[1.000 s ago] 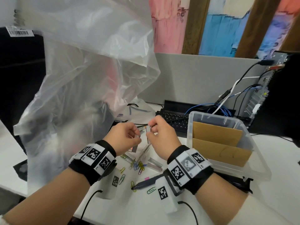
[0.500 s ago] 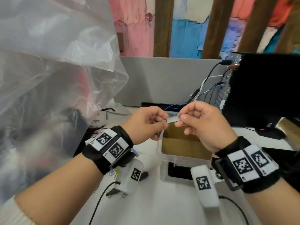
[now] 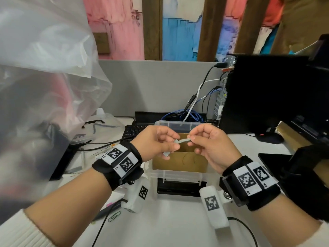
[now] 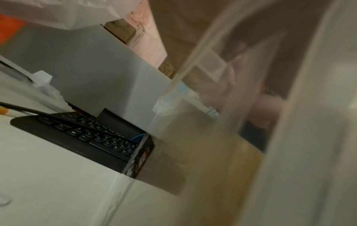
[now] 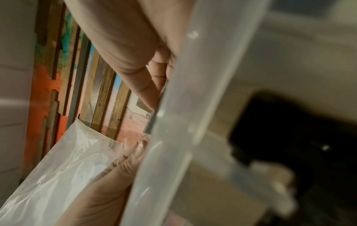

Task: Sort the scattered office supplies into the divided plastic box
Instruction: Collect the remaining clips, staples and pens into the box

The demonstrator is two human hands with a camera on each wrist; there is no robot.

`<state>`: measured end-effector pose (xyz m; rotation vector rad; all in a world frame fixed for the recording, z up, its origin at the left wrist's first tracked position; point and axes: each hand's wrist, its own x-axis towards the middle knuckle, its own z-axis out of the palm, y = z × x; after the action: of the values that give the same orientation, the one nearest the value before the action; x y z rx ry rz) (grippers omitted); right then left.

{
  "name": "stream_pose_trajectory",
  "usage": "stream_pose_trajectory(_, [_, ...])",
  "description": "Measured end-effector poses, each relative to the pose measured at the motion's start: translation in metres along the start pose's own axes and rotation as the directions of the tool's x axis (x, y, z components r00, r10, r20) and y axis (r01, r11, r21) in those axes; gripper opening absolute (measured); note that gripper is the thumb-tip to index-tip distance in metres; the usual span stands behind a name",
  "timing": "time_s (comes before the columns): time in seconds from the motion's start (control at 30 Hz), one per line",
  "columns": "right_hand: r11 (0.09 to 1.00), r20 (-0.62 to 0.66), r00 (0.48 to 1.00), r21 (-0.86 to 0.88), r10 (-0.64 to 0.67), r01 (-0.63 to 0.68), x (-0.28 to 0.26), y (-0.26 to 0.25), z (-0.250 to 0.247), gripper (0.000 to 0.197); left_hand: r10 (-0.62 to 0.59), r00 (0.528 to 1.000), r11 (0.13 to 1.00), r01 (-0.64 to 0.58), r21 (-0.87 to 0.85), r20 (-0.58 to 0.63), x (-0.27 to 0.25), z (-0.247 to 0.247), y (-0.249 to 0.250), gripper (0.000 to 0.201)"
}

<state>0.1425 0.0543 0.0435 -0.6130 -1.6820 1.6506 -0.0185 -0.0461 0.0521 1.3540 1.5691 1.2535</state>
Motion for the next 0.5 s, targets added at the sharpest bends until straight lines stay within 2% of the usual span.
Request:
stream_pose_trajectory(0.2, [0.996,0.075,0.994,-0.045,-0.077,0.081,0.0,0.009,-0.001,0.024,0.005,1.0,0.999,-0.004,-0.051,0.005,0.001,-0.002,-0.004,0.023])
stream_pose_trajectory(0.5, [0.996,0.041,0.998,-0.078,-0.046,0.049,0.0,0.012,-0.001,0.036,0.019,1.0,0.998,-0.018,-0.067,0.012,-0.001,-0.002,-0.004,0.022])
